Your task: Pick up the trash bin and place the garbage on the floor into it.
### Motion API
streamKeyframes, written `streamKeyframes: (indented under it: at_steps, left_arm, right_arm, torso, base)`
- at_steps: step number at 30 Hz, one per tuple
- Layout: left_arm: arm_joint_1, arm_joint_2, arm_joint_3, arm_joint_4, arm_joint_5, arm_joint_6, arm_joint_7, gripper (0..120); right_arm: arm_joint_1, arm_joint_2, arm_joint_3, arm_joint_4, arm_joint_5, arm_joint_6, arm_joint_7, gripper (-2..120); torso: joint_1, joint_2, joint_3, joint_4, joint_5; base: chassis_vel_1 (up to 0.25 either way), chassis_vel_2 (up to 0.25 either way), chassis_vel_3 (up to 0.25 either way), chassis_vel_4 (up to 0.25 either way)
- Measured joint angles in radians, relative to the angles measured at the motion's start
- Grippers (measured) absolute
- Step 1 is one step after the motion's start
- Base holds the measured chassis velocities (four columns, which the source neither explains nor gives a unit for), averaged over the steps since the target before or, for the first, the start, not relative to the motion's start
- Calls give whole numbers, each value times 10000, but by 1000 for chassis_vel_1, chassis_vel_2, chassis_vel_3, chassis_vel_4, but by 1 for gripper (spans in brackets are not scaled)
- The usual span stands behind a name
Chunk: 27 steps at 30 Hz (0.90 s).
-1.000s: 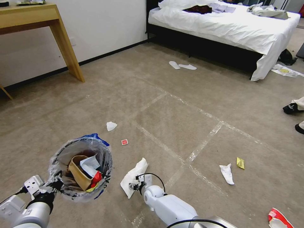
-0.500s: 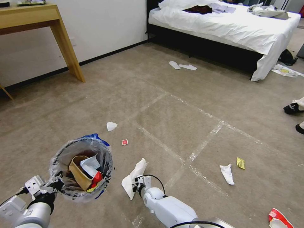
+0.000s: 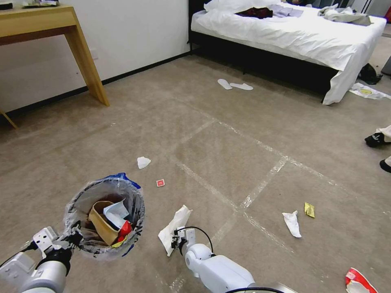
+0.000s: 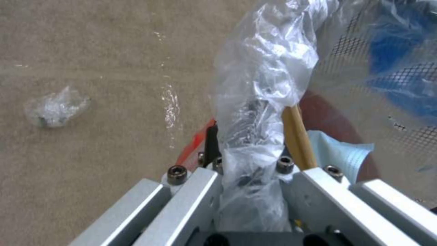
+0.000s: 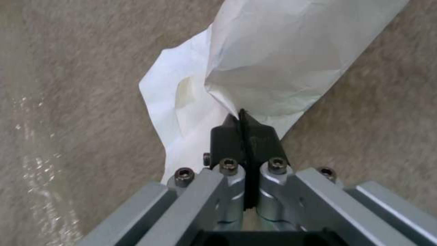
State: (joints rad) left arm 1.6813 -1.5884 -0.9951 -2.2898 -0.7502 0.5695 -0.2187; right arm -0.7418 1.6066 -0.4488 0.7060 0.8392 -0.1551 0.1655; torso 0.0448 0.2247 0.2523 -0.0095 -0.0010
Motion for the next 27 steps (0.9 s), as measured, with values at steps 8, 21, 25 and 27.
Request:
streamKeyframes:
  at_steps: [8, 21, 25, 27]
  left_arm:
    - [-169, -88, 142, 185, 145, 3, -21, 1]
    - [-299, -125, 233, 218, 302, 112, -75, 1]
    - [-322, -85, 241, 210, 294, 160, -86, 1]
    - [-343, -63, 246, 209, 282, 176, -90, 1]
  right_arm:
    - [-271, 5, -94, 1977, 404, -291, 836, 0]
    - [-392, -1163, 484, 3427, 301, -173, 1203, 0]
    - [-360, -1540, 737, 3979, 287, -52, 1228, 0]
    - [-357, -1680, 867, 4309, 353, -38, 1254, 0]
  torso:
    - [0, 0, 0, 3, 7]
    - [0, -1, -1, 3, 11]
    - [0, -1, -1, 4, 11]
    - [0, 0, -2, 4, 10]
  base:
    - [0, 0, 0, 0]
    - [0, 0, 0, 0]
    - [0, 0, 0, 0]
    - [0, 0, 0, 0]
